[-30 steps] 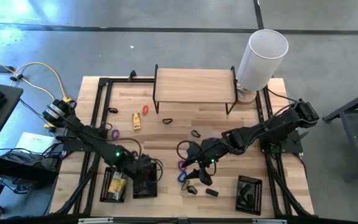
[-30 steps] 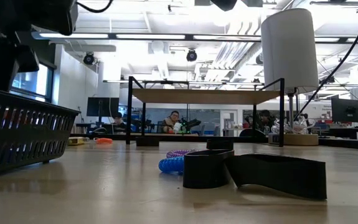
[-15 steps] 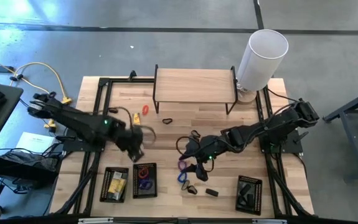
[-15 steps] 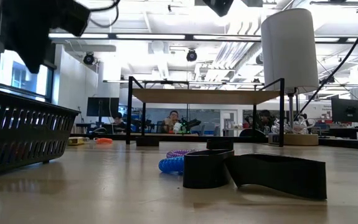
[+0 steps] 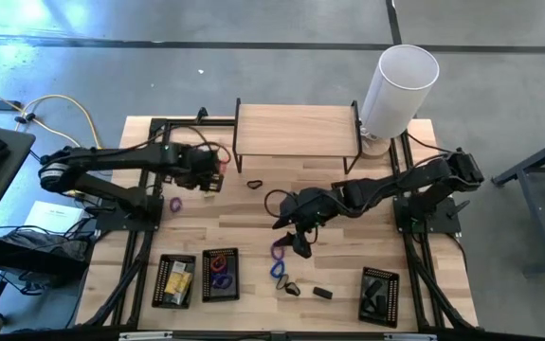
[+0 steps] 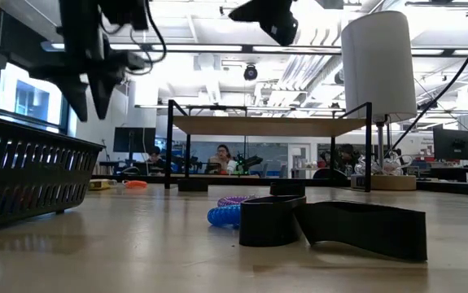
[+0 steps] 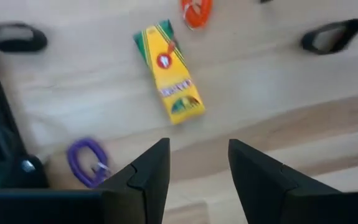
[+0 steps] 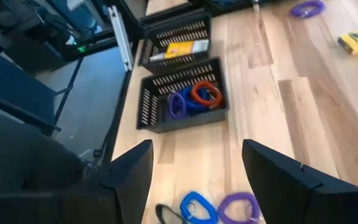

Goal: Pick & Place Office Desk Supplies
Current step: Put the crayon box into the left black basket

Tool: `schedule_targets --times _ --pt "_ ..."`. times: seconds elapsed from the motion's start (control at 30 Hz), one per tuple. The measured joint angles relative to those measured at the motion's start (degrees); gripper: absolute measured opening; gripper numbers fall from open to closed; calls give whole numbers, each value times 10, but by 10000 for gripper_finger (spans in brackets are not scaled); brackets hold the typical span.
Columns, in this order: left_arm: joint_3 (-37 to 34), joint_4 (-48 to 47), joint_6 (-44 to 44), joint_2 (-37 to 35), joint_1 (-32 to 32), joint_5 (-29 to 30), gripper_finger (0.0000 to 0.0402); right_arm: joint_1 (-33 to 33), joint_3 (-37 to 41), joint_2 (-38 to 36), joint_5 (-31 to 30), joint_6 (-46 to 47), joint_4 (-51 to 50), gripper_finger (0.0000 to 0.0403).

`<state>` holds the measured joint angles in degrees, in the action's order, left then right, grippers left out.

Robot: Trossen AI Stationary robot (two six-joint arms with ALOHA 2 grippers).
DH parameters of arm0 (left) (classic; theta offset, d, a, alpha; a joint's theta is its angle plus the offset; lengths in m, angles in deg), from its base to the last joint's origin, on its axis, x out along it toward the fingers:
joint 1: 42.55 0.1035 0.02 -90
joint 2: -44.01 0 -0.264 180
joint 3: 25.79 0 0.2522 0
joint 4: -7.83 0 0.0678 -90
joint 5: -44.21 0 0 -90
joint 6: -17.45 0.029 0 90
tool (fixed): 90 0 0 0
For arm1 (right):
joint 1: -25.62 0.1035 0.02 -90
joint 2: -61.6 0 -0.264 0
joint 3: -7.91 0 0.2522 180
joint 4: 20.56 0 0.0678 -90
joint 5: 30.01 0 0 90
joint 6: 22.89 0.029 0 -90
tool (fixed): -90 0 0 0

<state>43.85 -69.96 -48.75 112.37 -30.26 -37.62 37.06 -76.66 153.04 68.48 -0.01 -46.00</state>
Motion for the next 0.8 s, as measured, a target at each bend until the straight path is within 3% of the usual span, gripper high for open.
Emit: schedule_targets --times 0.33,0.53,0.67,0.8 --pt "0 -8 74 38 62 -24 161 -13 0 0 1 13 -29 235" --pt "0 -8 108 48 84 -40 211 -19 0 0 5 10 -28 235" --pt "0 -4 74 51 86 -37 251 -18 0 0 7 7 -29 235" --pt "-4 7 22 60 69 0 263 -19 0 0 6 7 -34 235"
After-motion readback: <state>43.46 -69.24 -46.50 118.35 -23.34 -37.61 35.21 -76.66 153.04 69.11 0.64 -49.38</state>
